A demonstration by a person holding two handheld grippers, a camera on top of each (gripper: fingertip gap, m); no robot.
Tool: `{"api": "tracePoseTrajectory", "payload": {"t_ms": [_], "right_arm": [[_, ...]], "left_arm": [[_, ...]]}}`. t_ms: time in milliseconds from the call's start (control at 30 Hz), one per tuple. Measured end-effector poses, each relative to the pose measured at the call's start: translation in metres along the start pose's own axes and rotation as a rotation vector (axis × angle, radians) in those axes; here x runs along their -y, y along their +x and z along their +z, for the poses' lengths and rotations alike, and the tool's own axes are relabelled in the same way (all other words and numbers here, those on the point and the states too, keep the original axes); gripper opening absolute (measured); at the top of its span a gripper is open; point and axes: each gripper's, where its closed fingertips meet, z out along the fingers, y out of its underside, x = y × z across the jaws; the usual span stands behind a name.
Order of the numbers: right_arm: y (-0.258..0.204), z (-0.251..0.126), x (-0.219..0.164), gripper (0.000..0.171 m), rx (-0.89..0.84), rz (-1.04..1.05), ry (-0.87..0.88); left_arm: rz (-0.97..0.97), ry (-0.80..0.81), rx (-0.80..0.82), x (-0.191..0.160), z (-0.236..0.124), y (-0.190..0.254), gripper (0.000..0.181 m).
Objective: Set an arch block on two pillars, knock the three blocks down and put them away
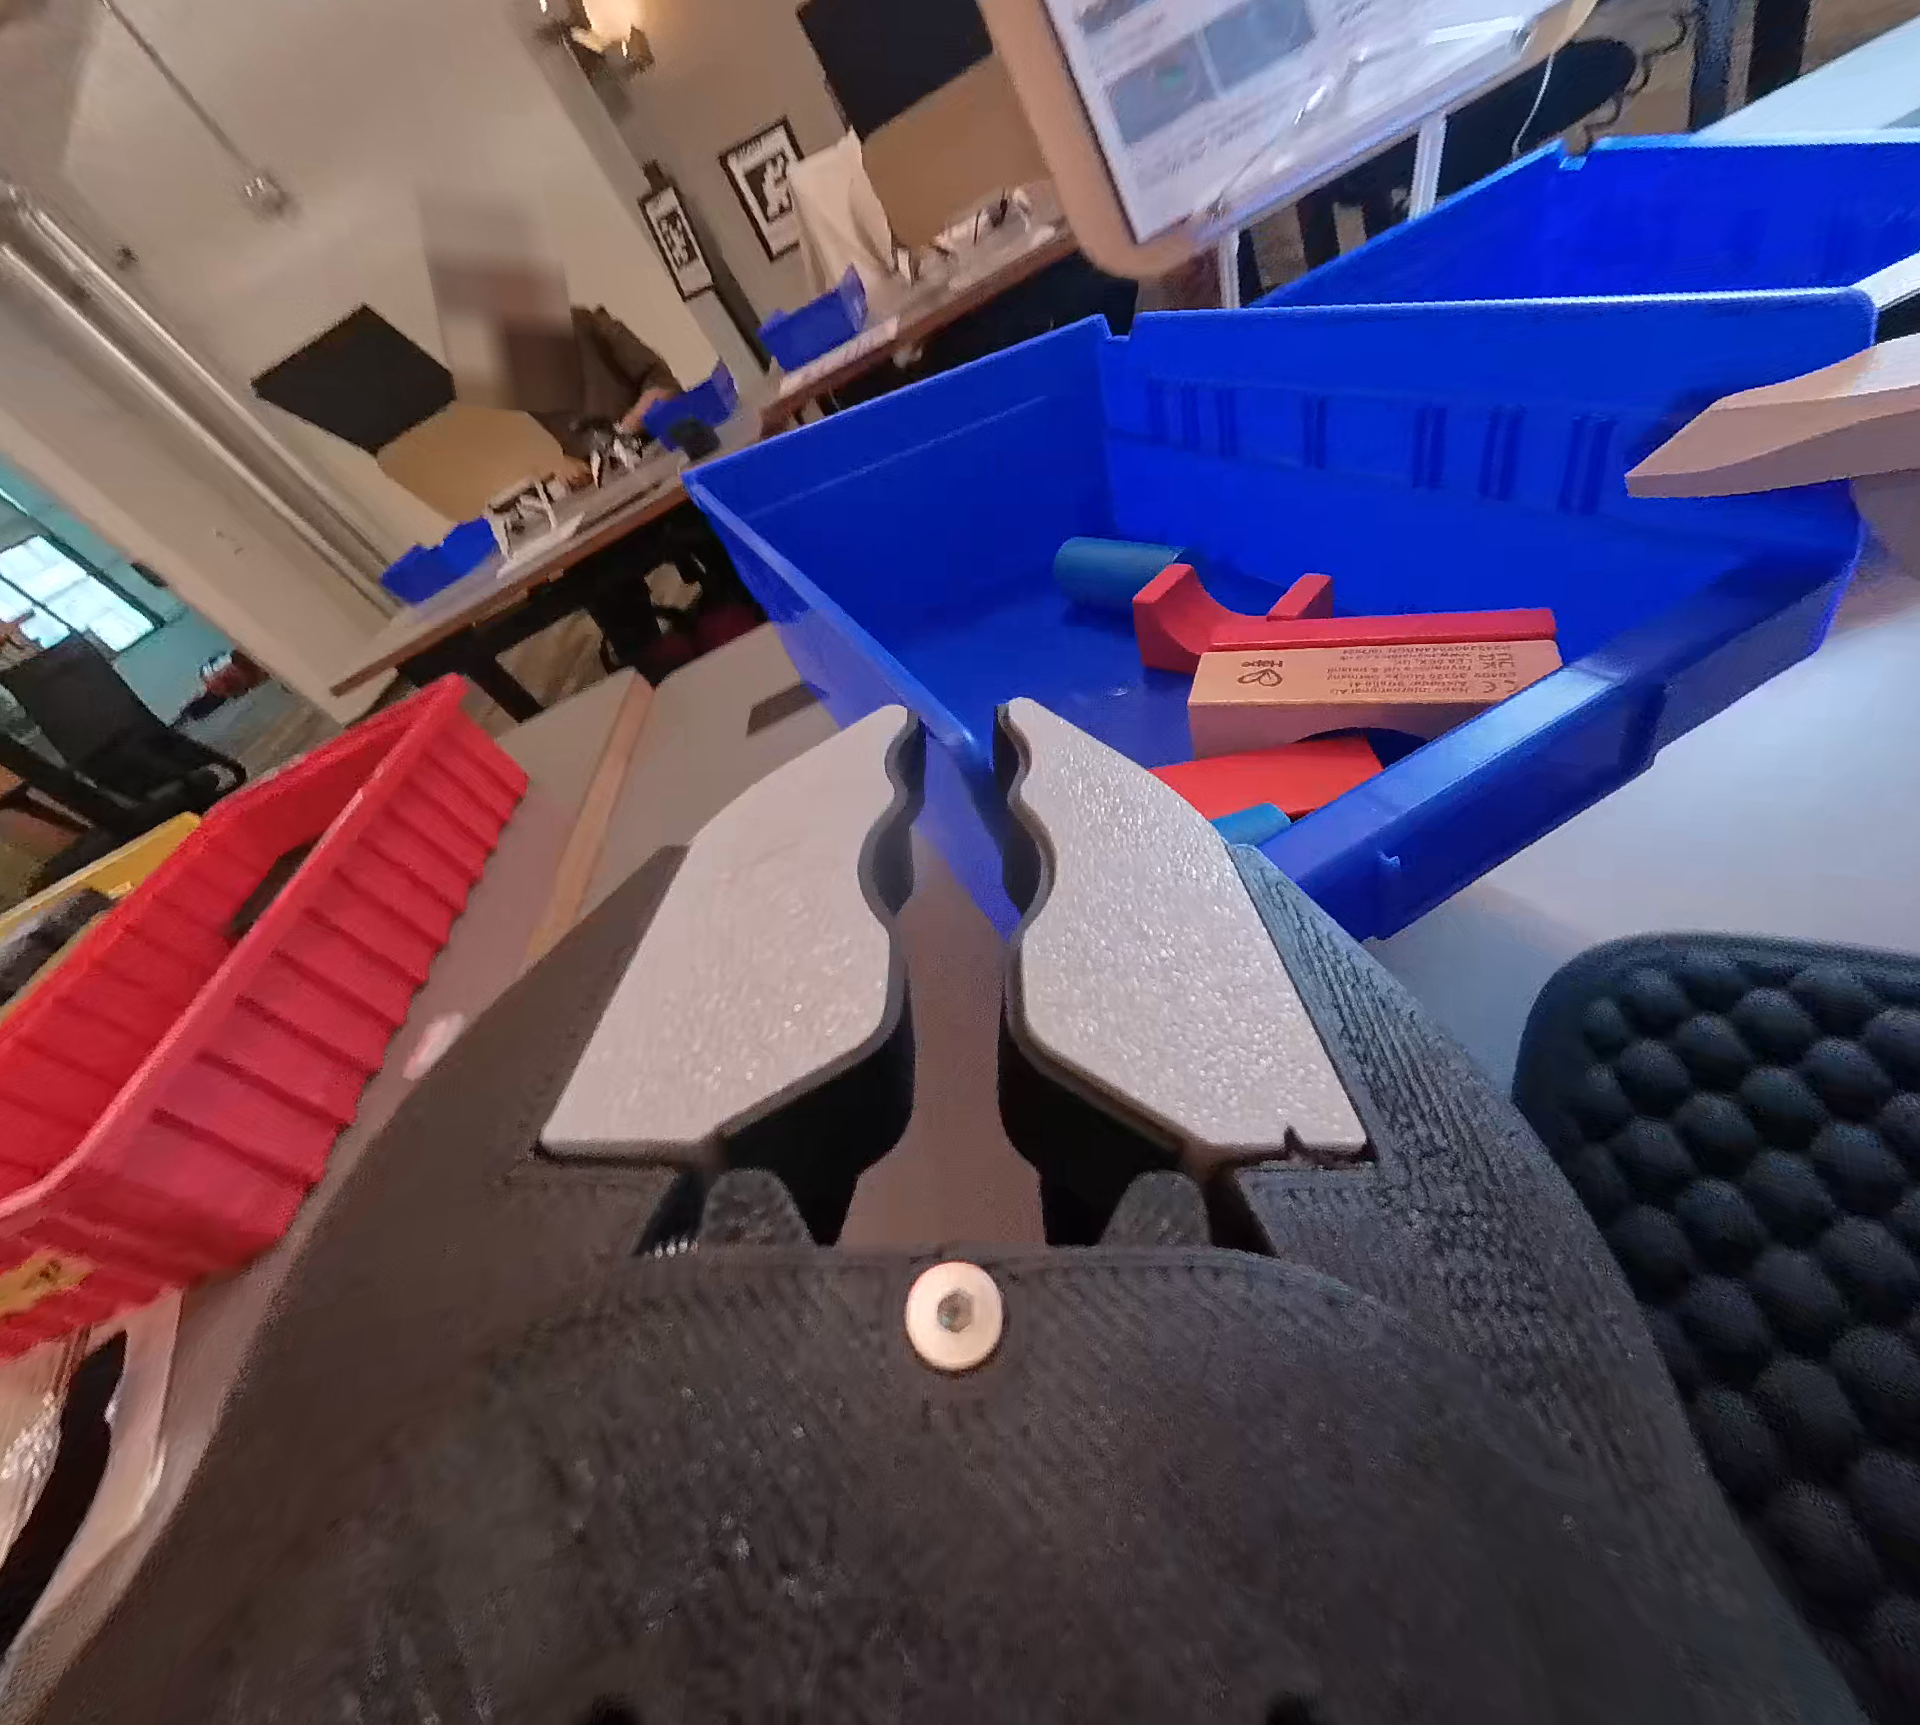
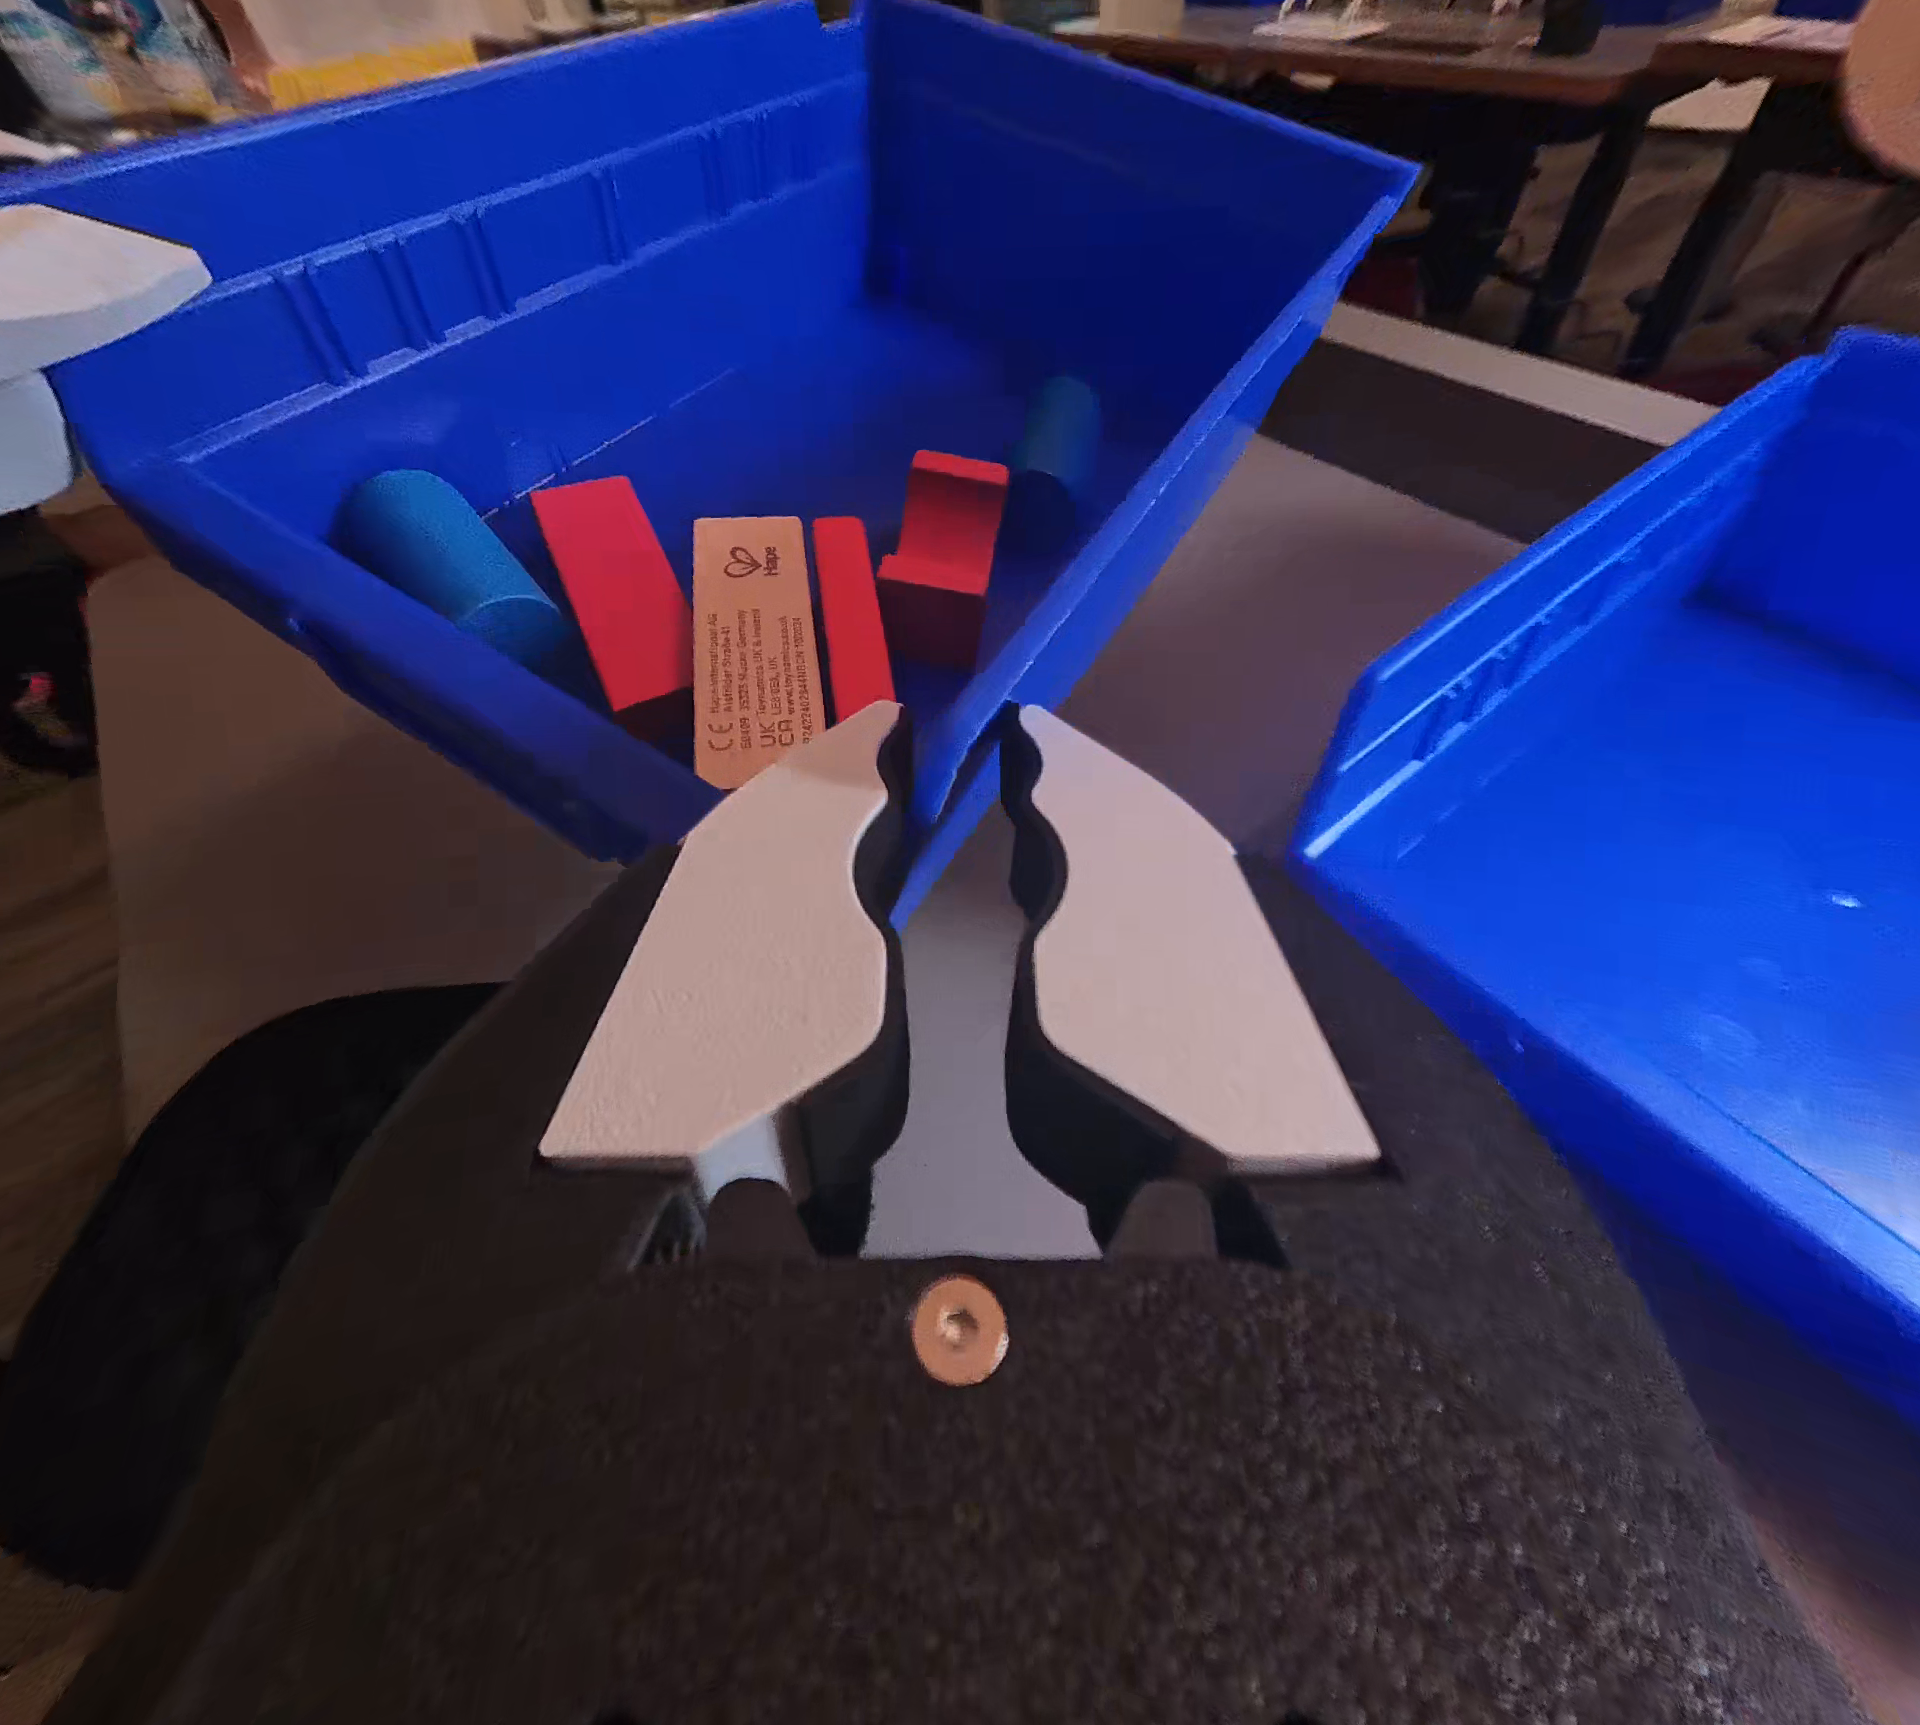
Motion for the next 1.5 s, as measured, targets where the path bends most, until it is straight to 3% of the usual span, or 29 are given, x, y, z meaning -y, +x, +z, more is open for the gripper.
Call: {"api": "tracePoseTrajectory", "payload": {"t_ms": [267,333,367,400,433,567,700,767,800,833,933,1167,1267,1367,1500], "right_arm": [[0.01,0.059,-0.056,0.02,0.07,-0.055,-0.203],[0.014,0.058,-0.055,0.032,0.068,-0.056,-0.211],[0.016,0.052,-0.052,0.036,0.08,-0.062,-0.203],[0.018,0.044,-0.047,0.042,0.093,-0.079,-0.195],[0.023,0.034,-0.044,0.046,0.093,-0.109,-0.198],[0.069,0.004,-0.04,0.061,0.022,-0.275,-0.324],[0.119,-0.006,-0.069,0.073,-0.049,-0.424,-0.599],[0.14,-0.006,-0.095,0.07,-0.051,-0.493,-0.746],[0.152,-0.005,-0.106,0.059,-0.067,-0.546,-0.791],[0.162,-0.005,-0.115,0.045,-0.082,-0.609,-0.824],[0.169,-0.008,-0.12,0.034,-0.074,-0.764,-0.795],[0.175,-0.07,-0.135,0.033,-0.171,-0.7,-0.815],[0.192,-0.102,-0.142,0.033,-0.23,-0.658,-0.812],[0.22,-0.129,-0.147,0.034,-0.285,-0.627,-0.806],[0.264,-0.148,-0.149,0.034,-0.327,-0.613,-0.798]], "left_arm": [[-0.055,-0.101,0.04,-0.07,0.035,-0.007,0.012],[-0.087,-0.118,0.053,-0.079,0.044,-0.009,0.012],[-0.085,-0.166,0.049,-0.086,0.047,-0.01,0.017],[-0.08,-0.17,0.057,-0.086,0.049,-0.013,0.032],[-0.066,-0.136,0.056,-0.077,0.048,-0.012,0.033],[0.081,-0.127,-0.133,-0.051,0.048,0.026,0.038],[0.198,-0.356,-0.386,-0.079,0.065,0.085,0.057],[0.321,-0.435,-0.405,-0.096,0.078,0.1,0.057],[0.355,-0.484,-0.428,-0.106,0.083,0.108,0.058],[0.352,-0.487,-0.486,-0.107,0.086,0.12,0.05],[0.378,-0.506,-0.551,-0.107,0.093,0.133,0.026],[0.383,-0.519,-0.588,-0.108,0.098,0.134,0.028],[0.451,-0.632,-0.595,-0.132,0.094,0.131,0.058],[0.486,-0.627,-0.528,-0.138,0.104,0.122,0.038],[0.452,-0.61,-0.512,-0.136,0.12,0.124,0.035]]}}
